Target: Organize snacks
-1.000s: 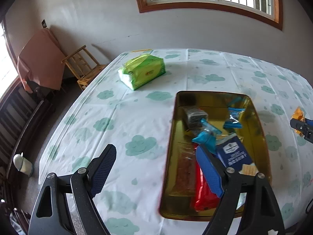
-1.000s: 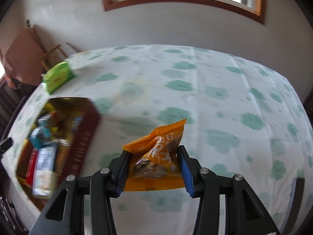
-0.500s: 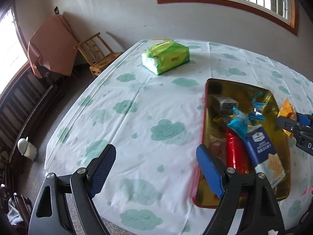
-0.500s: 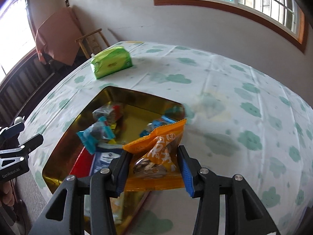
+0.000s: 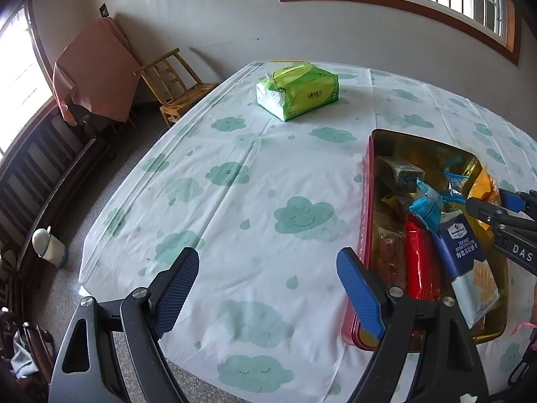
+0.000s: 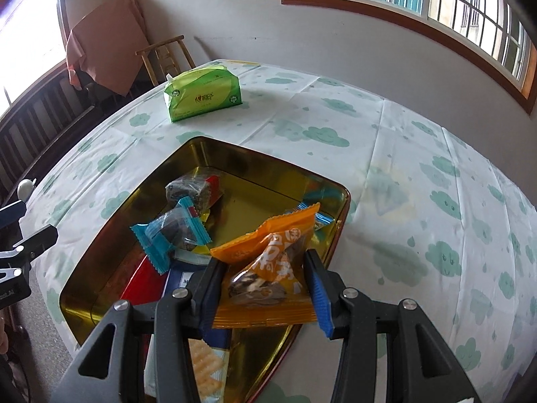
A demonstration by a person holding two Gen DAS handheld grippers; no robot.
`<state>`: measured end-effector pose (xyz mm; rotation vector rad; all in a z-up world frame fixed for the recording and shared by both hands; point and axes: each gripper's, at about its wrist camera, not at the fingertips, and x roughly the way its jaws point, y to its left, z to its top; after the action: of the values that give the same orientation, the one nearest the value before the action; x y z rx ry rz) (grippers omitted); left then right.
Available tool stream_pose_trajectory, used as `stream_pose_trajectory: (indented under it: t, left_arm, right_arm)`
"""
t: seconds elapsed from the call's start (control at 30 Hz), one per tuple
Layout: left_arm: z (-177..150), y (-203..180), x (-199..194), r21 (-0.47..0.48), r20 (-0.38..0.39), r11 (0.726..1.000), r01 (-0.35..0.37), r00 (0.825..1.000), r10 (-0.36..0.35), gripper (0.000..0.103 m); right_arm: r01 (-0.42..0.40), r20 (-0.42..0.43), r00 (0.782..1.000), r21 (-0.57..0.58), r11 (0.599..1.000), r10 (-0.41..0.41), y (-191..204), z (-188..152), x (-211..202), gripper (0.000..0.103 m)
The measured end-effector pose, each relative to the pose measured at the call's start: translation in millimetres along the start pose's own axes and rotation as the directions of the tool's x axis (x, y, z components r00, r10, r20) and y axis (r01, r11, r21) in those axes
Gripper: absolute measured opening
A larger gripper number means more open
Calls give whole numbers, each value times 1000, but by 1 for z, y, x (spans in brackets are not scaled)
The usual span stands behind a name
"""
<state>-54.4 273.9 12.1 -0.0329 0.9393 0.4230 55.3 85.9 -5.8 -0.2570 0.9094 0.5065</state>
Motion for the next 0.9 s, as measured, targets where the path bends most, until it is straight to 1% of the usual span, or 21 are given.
stream_pose_trajectory:
  t: [0.37,0.53,0.6,0.63,0.67,0.7,0.83,0.9]
  left_arm:
    - [0,0,-1,2,-1,1000,-2,1000,2,82]
    - [-2,-2,-4,8,2,1000,0,1000,0,82]
    - [-3,-3,-6,12,4,1000,1,1000,-1,82]
    - [-3,-4,-7,16,3,1000,-1,1000,1,82]
    - [-3,-5,-8,18,4,1000,0,1000,0,82]
    - [-3,-6,-9,20,5,1000,2,1000,-2,82]
    - [-1,-13,-15,27,12,1000,9,1000,-9,82]
    - [-1,-17,-18,33,15,999,12,1000,-13,82]
  right_arm:
    - [11,-12,1000,8,1000,-11,8,4,10,52]
    - [-1,-20,1000,44,999,2,6,4,14,62]
    - [0,0,1000,53,999,0,5,3,11,71]
    - [5,11,1000,51,999,-5,5,4,9,73]
    - [9,17,1000,51,999,-10,6,4,7,76]
    - [11,16,1000,54,998,-12,6,5,6,82]
    - [5,5,1000,58,998,-5,5,3,-4,83]
    - [-14,-2,1000,59,998,14,5,-1,-13,83]
